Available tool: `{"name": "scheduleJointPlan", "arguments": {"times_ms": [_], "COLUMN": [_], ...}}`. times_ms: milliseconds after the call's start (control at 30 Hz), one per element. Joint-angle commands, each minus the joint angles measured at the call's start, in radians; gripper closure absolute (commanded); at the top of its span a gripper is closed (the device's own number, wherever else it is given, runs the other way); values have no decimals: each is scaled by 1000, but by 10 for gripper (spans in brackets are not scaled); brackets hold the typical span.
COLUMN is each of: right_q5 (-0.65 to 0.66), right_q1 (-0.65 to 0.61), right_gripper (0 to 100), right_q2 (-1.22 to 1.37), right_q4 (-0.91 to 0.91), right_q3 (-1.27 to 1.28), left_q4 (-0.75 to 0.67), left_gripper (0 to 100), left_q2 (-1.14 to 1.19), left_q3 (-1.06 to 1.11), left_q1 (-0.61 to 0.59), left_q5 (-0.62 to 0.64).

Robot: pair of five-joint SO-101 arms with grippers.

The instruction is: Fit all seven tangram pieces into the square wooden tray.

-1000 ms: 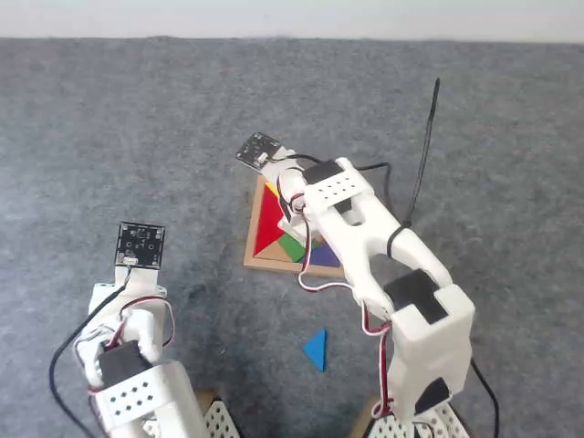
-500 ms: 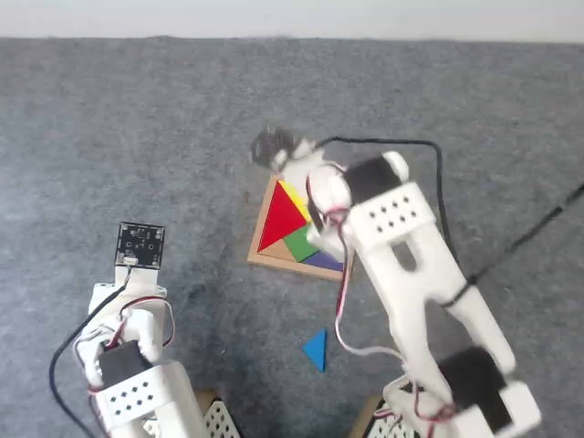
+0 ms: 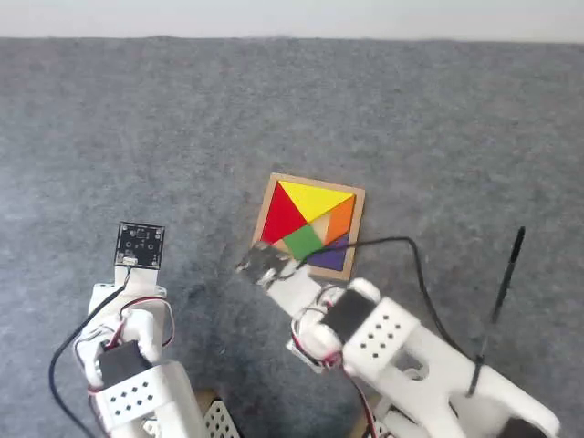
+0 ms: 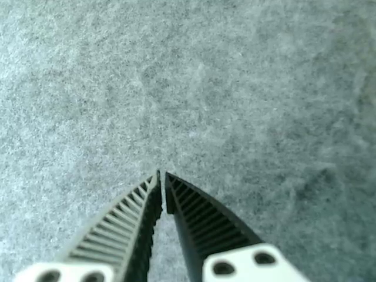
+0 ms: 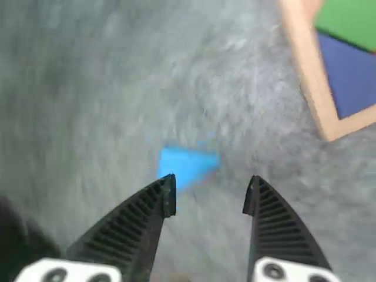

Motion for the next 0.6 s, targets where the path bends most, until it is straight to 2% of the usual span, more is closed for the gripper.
{"name": "scheduleJointPlan", "arguments": {"times_ms": [0,67,267,433,567], "right_q5": [-222,-279,-459,-493,-508], "right_q1": [-12,-10,-13,-12,-8], "right_gripper": [779,779,779,779,779], "right_q2": [-45,-15,82,114,114], "right_q4": [-254,-321,-358,-351,-272], "right_q3": [123,161,146,141,133], "left_q4": [-25,-26,-26,-26,-26], "left_gripper": [988,988,988,988,988], "left_q2": [-15,-15,-15,-15,-15], "left_q3": [-44,-44,-44,-44,-44], "left_q1": [2,2,5,5,2], "left_q5": [2,2,0,0,0]}}
